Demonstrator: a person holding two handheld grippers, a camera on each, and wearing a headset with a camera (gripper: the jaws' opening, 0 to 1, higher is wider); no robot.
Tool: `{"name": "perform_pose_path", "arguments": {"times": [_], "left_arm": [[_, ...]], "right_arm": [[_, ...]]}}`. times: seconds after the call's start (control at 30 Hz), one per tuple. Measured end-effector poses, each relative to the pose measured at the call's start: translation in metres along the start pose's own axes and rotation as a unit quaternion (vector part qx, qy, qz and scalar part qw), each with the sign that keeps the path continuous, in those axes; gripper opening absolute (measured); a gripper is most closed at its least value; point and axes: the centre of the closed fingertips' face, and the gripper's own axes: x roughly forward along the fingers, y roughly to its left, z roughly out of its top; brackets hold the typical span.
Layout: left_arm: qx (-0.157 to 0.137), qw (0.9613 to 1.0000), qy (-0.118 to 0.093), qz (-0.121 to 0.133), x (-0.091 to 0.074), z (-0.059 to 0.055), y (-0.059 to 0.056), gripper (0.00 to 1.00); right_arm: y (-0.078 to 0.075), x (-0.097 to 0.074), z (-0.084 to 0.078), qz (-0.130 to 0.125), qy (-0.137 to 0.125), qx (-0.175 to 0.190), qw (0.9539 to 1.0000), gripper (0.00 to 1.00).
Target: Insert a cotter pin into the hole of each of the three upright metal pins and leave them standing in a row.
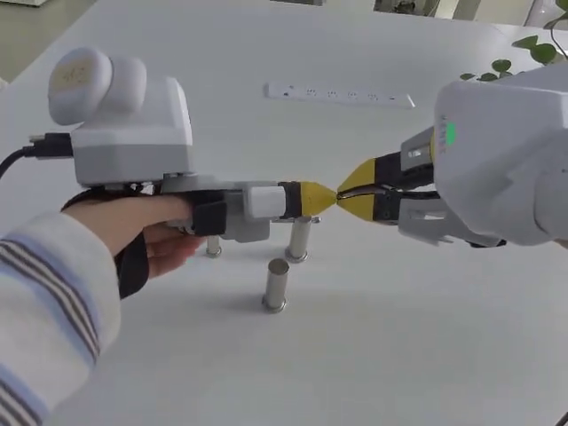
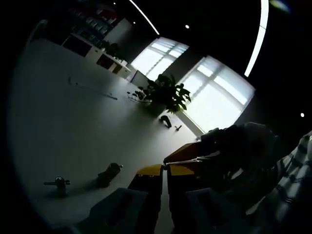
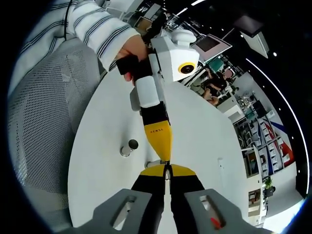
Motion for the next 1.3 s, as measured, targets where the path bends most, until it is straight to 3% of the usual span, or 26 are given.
{"name": "perform_pose_path", "arguments": {"times": [0.3,0.43,0.7,0.9,0.93,0.97,1.0,1.3], "left_arm": [[-0.004,1.0,0.001,0.0,-0.0005,0.0002,0.001,0.0],[0.017,0.9998,0.005,0.003,-0.0017,-0.0021,0.0009,0.0],[0.003,0.9999,-0.014,0.009,-0.0032,0.0039,0.0015,0.0],[0.002,0.9999,-0.014,0.002,-0.0036,0.0029,0.002,0.0],[0.0,0.9999,-0.014,-0.001,-0.0037,0.0023,0.0029,0.0],[-0.03,0.9994,-0.017,-0.004,-0.0027,0.0017,0.0026,0.0],[-0.035,0.9993,-0.015,-0.004,-0.0028,0.0005,0.0042,0.0],[-0.003,0.9999,-0.014,0.002,-0.0034,-0.0022,0.0039,0.0]], "right_arm": [[0.0011,-0.0002,0.0,0.003,0.003,-0.002,1.0,0.0],[0.0033,0.0004,0.0004,0.005,0.004,-0.005,1.0,0.0],[-0.0009,-0.0017,0.0027,-0.001,0.0,-0.005,1.0,0.0],[0.0002,-0.0023,0.0031,0.0,0.002,-0.007,1.0,0.0],[0.0006,-0.0023,0.0029,0.001,0.002,-0.007,1.0,0.0],[0.001,-0.0021,0.0022,0.001,0.004,-0.006,1.0,0.0],[0.0015,-0.0018,0.0017,0.002,0.005,-0.007,1.0,0.0],[0.0062,-0.001,0.0001,0.006,0.01,-0.009,0.9999,0.0]]}}
